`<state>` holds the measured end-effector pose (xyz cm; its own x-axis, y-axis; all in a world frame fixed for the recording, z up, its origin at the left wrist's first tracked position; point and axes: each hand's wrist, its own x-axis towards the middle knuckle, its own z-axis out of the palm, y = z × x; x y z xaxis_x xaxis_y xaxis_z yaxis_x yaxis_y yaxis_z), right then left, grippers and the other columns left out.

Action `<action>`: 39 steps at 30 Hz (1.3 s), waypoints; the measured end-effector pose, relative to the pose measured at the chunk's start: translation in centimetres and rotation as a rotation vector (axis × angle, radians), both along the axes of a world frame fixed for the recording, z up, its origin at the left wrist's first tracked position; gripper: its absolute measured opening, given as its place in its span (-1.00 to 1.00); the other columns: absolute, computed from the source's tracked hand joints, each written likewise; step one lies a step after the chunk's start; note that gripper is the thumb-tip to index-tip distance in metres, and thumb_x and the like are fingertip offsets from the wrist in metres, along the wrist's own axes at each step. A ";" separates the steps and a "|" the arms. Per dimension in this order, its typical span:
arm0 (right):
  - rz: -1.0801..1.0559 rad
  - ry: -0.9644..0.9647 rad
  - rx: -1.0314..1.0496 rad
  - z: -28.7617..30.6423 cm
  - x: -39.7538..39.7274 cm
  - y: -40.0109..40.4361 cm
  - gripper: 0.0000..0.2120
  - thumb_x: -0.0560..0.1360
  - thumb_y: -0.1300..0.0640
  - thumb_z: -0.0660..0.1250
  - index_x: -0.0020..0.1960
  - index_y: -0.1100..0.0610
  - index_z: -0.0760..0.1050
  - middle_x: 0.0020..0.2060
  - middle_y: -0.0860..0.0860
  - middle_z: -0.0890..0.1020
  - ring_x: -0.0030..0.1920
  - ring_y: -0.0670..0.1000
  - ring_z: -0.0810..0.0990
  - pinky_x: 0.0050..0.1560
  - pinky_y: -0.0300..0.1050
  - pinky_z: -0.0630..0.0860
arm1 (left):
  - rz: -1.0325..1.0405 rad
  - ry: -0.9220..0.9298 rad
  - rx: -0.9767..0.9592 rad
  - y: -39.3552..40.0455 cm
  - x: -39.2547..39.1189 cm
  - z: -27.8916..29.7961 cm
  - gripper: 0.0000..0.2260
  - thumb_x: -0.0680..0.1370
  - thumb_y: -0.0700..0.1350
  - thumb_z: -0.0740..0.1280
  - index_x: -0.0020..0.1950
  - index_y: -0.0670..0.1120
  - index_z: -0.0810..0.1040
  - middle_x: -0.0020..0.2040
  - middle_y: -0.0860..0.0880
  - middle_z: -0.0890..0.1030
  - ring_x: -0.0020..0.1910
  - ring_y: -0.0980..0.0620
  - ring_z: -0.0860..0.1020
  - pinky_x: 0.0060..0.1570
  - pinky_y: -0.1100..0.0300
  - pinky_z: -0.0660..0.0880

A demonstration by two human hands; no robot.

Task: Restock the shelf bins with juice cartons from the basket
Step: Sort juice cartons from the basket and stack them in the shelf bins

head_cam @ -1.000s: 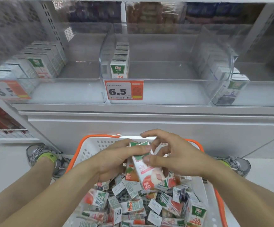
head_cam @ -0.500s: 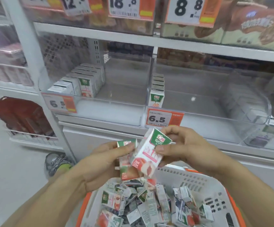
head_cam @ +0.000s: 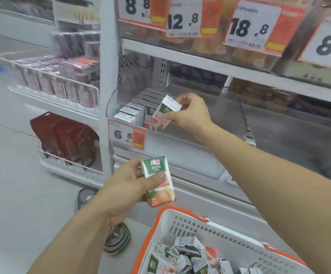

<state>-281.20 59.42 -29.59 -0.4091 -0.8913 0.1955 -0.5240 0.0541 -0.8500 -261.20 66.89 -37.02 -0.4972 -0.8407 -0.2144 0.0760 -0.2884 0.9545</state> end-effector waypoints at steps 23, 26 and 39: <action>0.509 0.320 0.270 1.3 -4.3 16.9 -0.57 0.43 0.07 0.55 0.26 -0.07 0.53 0.04 -0.16 0.60 -0.10 -0.06 0.63 -0.06 -0.05 0.63 | -0.278 -0.086 -0.324 3.7 -6.4 3.1 -0.21 0.49 -0.07 0.43 0.56 0.12 0.01 0.13 0.12 0.66 0.07 0.14 0.66 0.14 0.14 0.57; 0.454 0.198 0.212 1.3 -6.7 19.4 -0.59 0.42 0.06 0.56 0.24 -0.01 0.56 0.04 -0.08 0.66 -0.04 0.04 0.66 -0.03 0.09 0.63 | -0.297 -0.084 -0.383 4.8 -9.1 3.5 -0.20 0.55 -0.13 0.39 0.58 0.18 -0.08 0.22 0.10 0.57 0.02 0.13 0.67 0.02 0.16 0.61; -0.068 0.265 0.060 2.5 -16.8 18.9 -0.70 0.29 0.17 0.62 -0.05 -0.04 0.62 -0.09 -0.12 0.70 -0.23 -0.06 0.71 -0.11 -0.02 0.65 | 0.152 -0.462 -1.281 4.0 -16.8 1.0 -0.36 0.41 -0.05 0.53 0.43 -0.07 0.36 0.25 0.02 0.52 0.26 0.12 0.33 0.36 -0.02 0.33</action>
<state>-298.00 78.32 -27.11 -0.4103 -0.8767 0.2512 -0.7213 0.1434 -0.6776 -278.04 70.91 -36.06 -0.4792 -0.6135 0.6276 -0.3681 0.7897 0.4908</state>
